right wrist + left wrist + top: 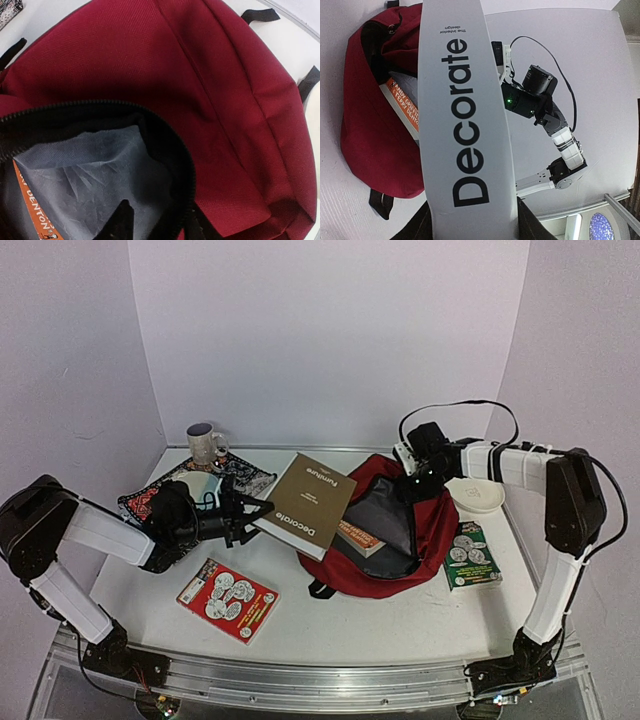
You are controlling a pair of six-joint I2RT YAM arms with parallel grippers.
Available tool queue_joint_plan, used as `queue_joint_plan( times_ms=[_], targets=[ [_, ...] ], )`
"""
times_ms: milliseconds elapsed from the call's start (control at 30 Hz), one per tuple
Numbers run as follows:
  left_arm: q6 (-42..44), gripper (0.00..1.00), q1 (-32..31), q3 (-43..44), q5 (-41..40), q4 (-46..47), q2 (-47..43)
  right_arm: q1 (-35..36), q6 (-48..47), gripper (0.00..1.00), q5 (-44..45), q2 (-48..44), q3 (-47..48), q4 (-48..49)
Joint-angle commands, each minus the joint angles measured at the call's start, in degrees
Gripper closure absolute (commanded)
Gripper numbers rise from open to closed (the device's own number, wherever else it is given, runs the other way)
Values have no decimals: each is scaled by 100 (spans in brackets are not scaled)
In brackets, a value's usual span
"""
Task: Pack the student bag
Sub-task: Grab the largest pocket of the student bag.
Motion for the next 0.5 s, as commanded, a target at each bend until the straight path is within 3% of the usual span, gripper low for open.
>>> queue_joint_plan(
  times_ms=[0,133,467],
  targets=[
    [-17,54,34,-48,301,37,-371,15,6,82,265,-661,308,-186],
    [-70,54,34,-137,448,-106,-548,11,70,100,378,-1090,285,7],
    [-162,54,30,-250,988,-458,-846,16,314,100,430,-2072,-104,827]
  ],
)
